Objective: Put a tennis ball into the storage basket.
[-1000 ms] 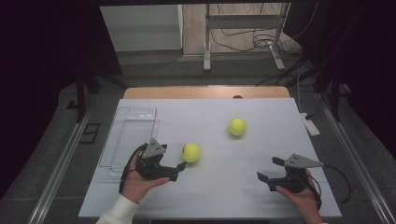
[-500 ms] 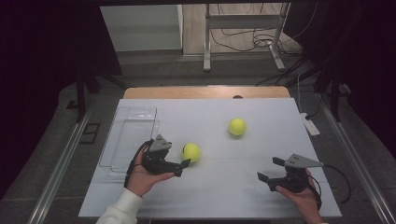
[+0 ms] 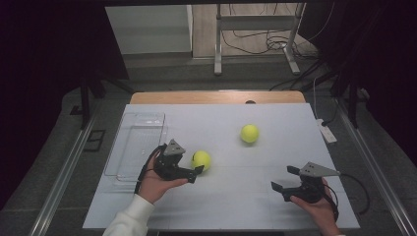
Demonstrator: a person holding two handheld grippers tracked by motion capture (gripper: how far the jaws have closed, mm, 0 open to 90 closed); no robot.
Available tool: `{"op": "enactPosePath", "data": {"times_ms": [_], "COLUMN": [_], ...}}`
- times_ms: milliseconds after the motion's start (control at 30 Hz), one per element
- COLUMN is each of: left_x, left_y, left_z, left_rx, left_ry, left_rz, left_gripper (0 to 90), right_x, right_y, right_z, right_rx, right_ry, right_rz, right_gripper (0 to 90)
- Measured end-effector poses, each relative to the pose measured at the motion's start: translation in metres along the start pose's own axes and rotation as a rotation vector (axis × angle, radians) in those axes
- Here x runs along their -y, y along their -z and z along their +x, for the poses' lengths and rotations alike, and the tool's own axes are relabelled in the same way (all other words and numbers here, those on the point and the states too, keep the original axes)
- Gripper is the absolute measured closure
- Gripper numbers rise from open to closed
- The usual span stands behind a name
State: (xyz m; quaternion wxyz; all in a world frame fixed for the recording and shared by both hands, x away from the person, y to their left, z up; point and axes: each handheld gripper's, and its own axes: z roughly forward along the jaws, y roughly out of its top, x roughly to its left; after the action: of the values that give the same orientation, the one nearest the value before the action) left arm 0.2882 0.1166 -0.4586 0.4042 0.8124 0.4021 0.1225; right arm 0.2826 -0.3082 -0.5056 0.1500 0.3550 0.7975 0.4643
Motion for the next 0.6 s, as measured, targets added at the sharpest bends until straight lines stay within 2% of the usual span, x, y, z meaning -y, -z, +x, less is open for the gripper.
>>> {"op": "enactPosePath", "data": {"times_ms": [600], "left_x": [-0.013], "left_y": [-0.025], "left_z": [0.004], "left_rx": [-0.002], "left_ry": [0.022], "left_rz": [0.084], "left_gripper": [5.9], "right_x": [0.000], "right_y": [0.000], "right_z": [-0.001], "right_rx": [0.003], "right_ry": [-0.002], "right_rz": [0.001], "right_gripper": [9.6]}}
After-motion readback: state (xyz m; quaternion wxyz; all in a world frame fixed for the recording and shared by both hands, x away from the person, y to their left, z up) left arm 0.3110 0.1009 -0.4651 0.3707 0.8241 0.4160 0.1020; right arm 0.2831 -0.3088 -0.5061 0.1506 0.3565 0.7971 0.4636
